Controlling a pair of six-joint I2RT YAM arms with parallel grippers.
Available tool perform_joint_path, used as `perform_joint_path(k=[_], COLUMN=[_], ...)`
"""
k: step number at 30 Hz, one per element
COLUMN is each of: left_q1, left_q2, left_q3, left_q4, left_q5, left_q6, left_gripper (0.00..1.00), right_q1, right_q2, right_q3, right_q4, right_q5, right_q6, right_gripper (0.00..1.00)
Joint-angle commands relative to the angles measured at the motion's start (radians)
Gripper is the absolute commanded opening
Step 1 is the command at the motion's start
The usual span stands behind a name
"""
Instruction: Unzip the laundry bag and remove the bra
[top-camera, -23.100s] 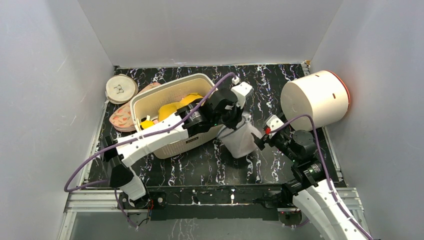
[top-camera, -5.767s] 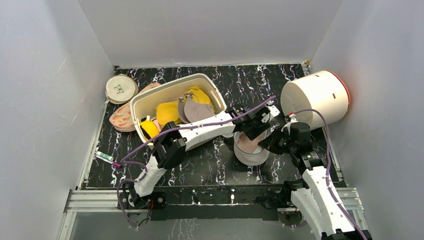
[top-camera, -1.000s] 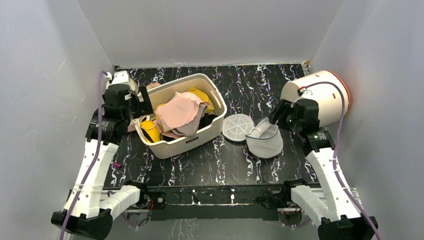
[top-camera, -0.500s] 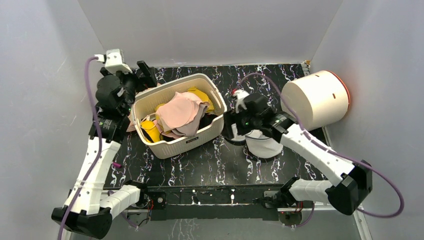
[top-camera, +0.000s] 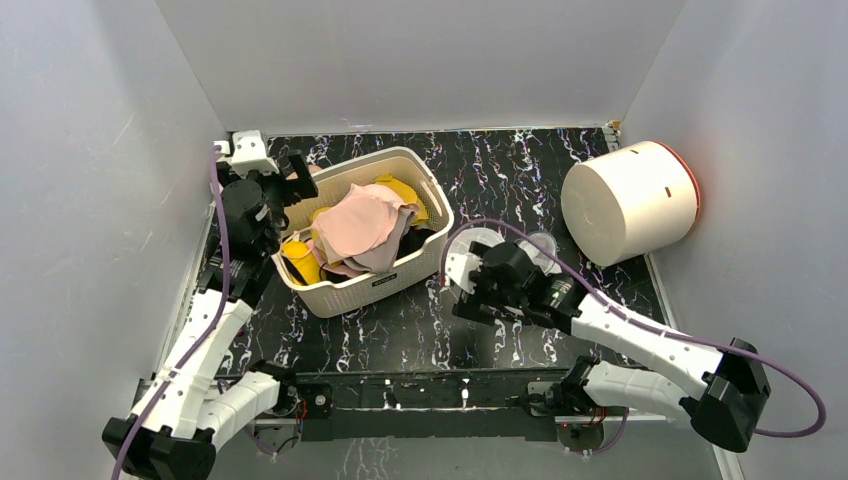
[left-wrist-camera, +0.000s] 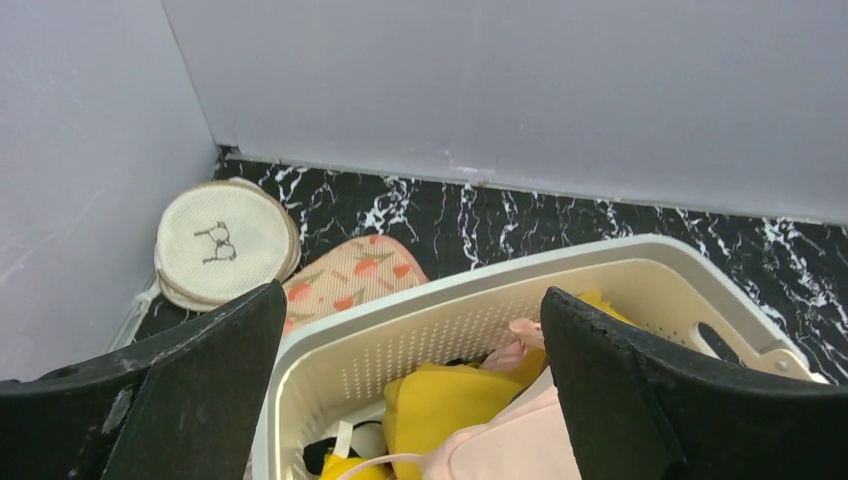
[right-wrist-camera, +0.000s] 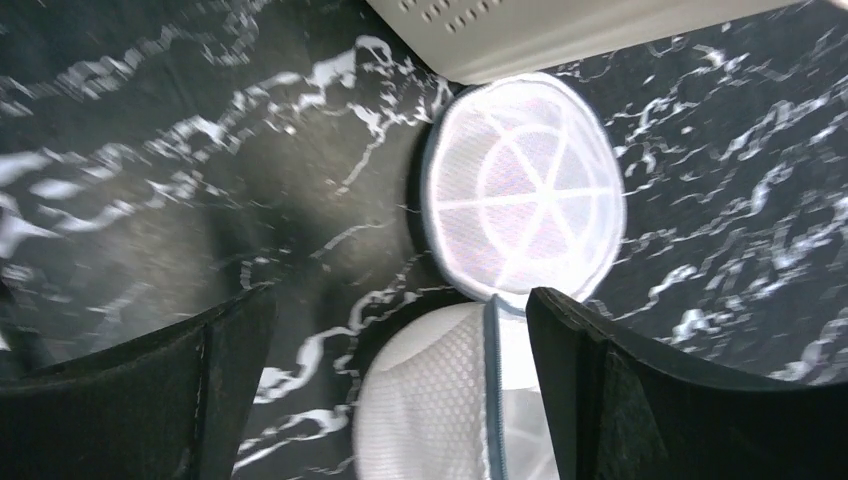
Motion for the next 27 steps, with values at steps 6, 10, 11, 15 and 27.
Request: perform_joint_path(k=[6, 10, 11, 15, 27], left_q1=[-0.044, -0.048, -0.049, -0.049, -0.054], left_q2=[-0.04, -0.04, -0.039, -0.041, -0.048], left_q3=[-0.033, -0.04, -0.039, -0.043, -0.05], left_q4=[0.095, 0.101, 0.101, 0.104, 0.115], left_q5=[-0.084, -0.096, -0.099, -0.103, -0.121], left_q6=[0.06, 0.069, 0.07, 0.074, 0.088], left_gripper=[0.98, 0.98, 0.98, 0.98, 0.98], right_q1=[0.012, 0.011, 0.011, 0.027, 0.076], right_q2=[0.056, 0.13, 0.151, 0.246, 0.449], right_q3=[-0.182, -0.204, -0.201, -0.212, -0.287], right_q4=[0.431, 0.558, 0.562, 0.609, 0.918], right_q5=[0.116, 0.144, 0.127, 0.182, 0.344], right_q6=[-0.57, -0.602, -0.605, -0.607, -0.597], right_gripper=[0.91, 0.87, 0.86, 0.83, 0.73])
